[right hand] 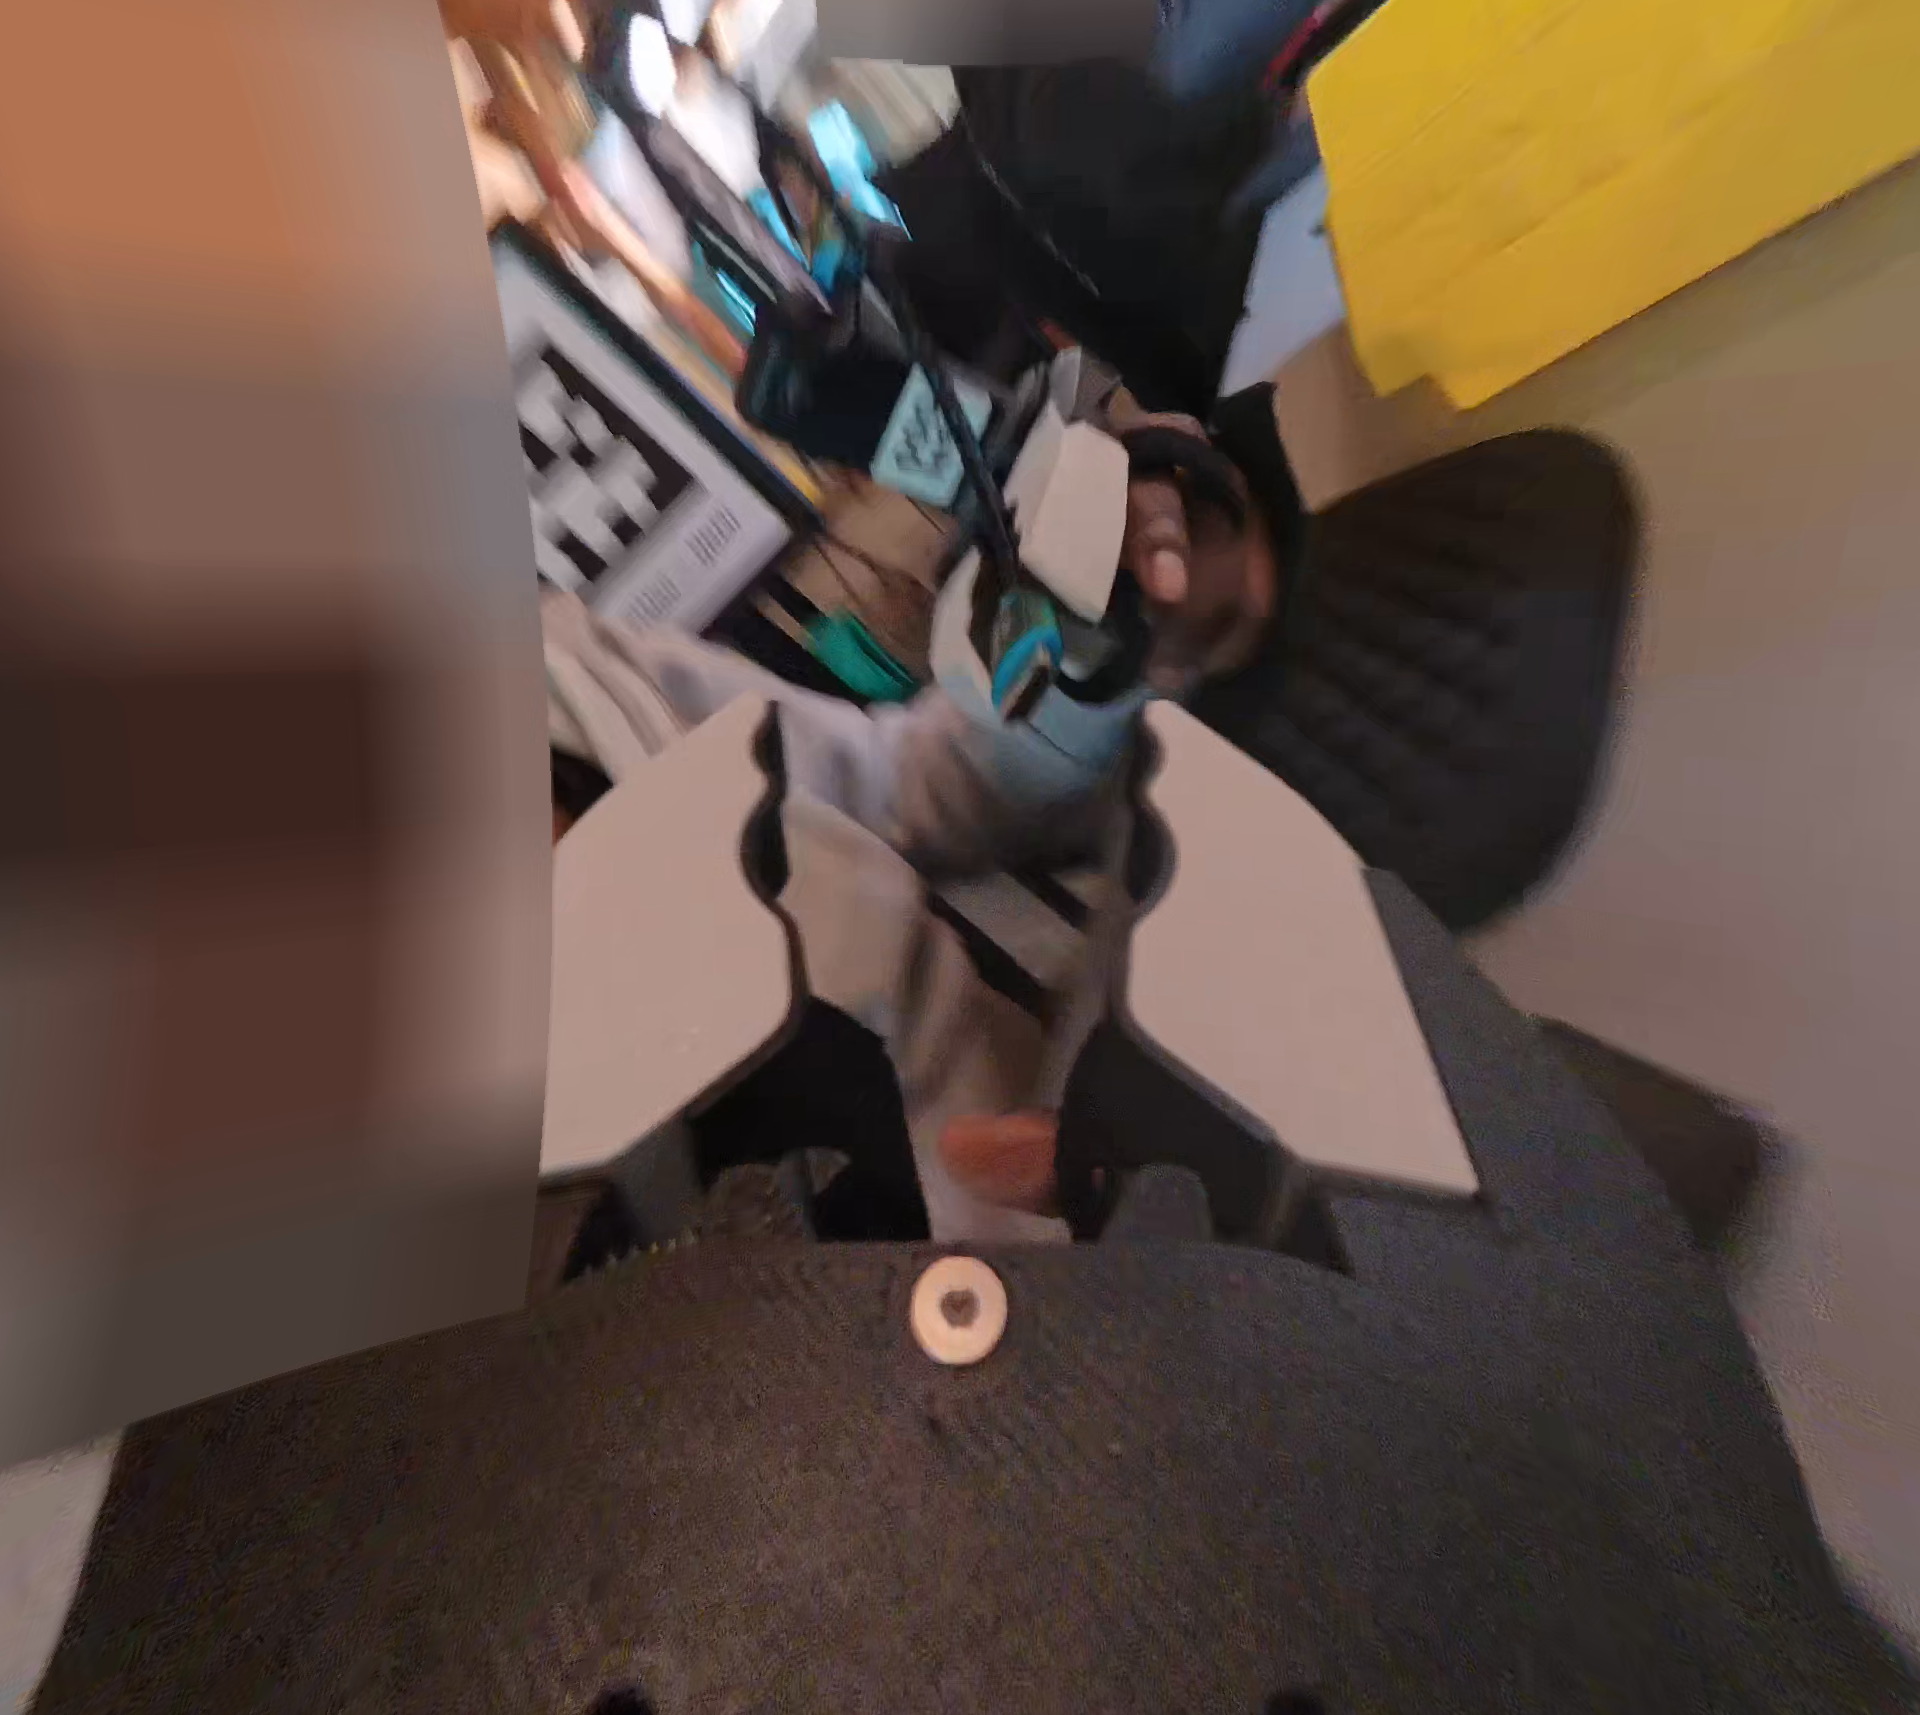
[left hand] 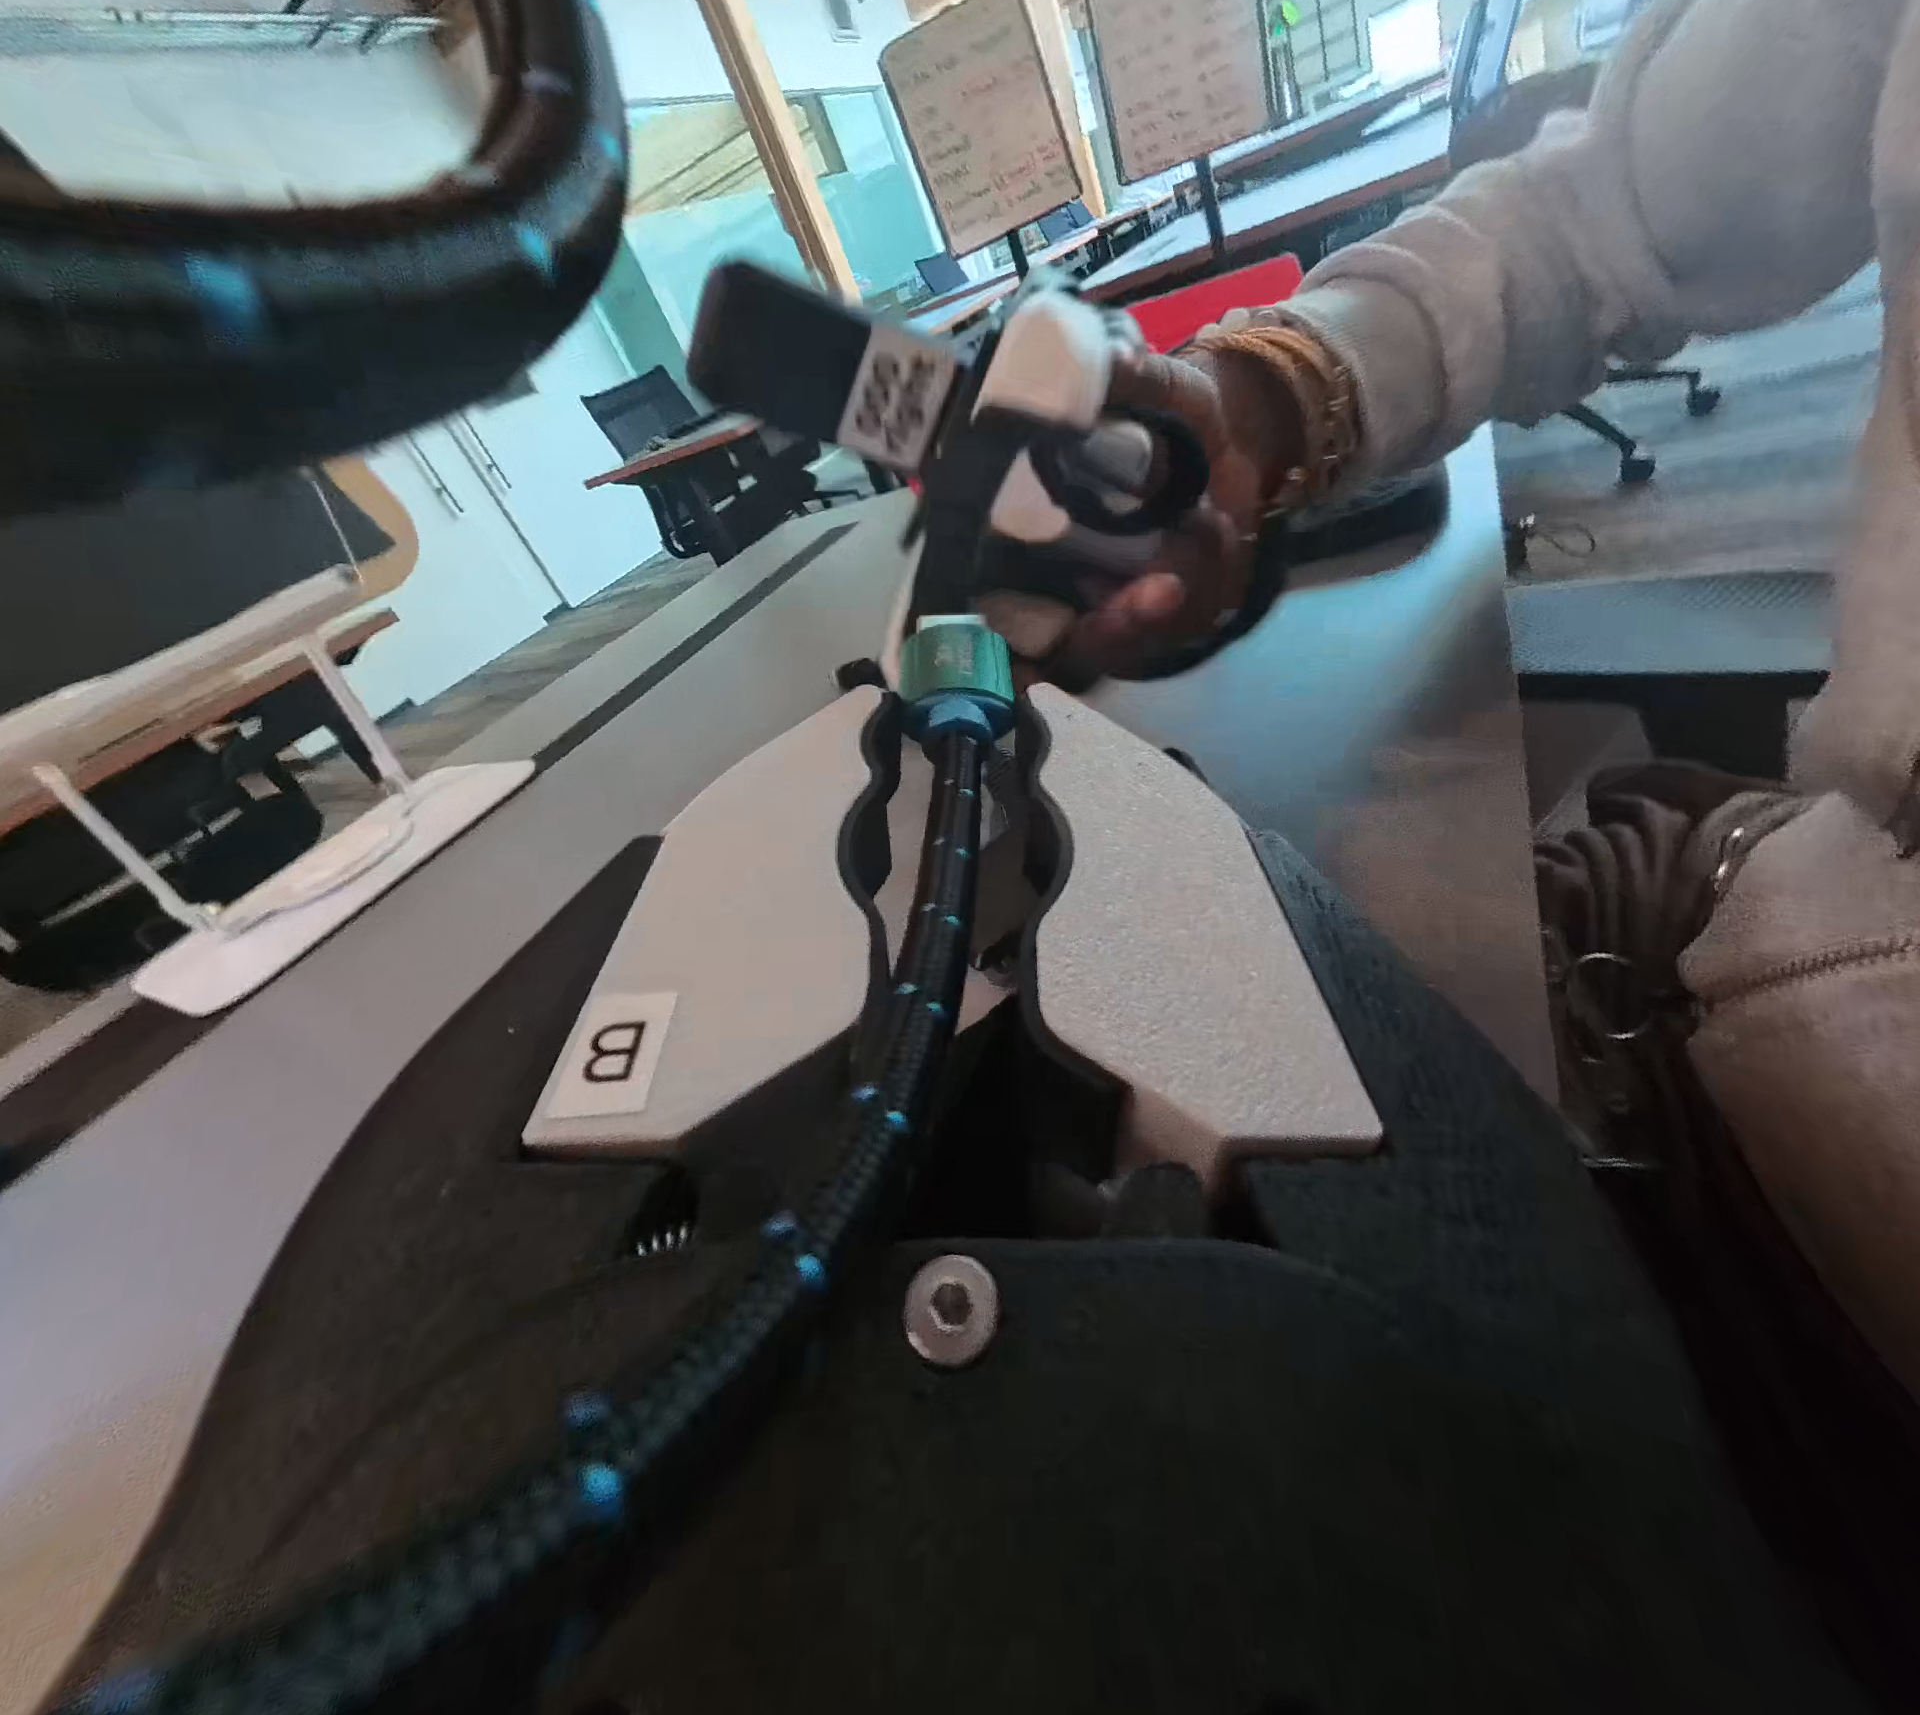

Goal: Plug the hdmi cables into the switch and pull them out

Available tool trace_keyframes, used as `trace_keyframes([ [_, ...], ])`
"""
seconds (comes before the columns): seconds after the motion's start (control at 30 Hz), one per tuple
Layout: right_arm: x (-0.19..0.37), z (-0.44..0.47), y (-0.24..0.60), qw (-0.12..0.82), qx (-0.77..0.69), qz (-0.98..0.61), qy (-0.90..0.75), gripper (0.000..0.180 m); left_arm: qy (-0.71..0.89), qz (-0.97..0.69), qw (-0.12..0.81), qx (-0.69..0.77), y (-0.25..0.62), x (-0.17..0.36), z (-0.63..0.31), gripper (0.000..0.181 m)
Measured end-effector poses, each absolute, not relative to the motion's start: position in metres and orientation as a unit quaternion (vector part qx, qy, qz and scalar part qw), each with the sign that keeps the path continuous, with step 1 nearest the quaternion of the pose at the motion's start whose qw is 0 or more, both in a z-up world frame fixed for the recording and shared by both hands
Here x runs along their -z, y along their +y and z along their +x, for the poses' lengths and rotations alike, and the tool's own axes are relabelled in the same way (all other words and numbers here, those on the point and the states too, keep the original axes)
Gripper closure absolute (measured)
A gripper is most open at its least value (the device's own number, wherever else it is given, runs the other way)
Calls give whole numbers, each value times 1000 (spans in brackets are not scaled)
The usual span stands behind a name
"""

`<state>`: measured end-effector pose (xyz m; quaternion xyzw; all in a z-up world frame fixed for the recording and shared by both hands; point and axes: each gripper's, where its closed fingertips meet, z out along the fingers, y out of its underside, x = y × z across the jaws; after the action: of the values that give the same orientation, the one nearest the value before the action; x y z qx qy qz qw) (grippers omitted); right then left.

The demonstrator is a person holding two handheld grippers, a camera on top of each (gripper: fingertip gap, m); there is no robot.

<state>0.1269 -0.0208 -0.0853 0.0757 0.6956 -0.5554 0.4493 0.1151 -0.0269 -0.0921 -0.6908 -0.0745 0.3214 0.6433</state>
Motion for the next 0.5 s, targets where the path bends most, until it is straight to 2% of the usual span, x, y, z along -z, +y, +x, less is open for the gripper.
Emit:
trace_keyframes([
  [0.03, 88, 121, -12, 394, 551, 23, 735, 105, -87, -686, 650, -315, -31, 91, 115, 161],
  [0.1, 104, 103, 9, 258, 512, -93, 814, 95, -108, -676, 660, -308, -39, 89, 114, 161],
  [0.2, 143, 73, 43, 96, 369, -236, 894, 99, -120, -677, 661, -301, -42, 90, 114, 161],
  [0.33, 179, 64, 60, 77, 241, -307, 917, 116, -120, -686, 653, -298, -39, 95, 113, 161],
  [0.5, 208, 52, 53, 51, 172, -363, 915, 120, -117, -687, 653, -296, -39, 96, 113, 161],
])
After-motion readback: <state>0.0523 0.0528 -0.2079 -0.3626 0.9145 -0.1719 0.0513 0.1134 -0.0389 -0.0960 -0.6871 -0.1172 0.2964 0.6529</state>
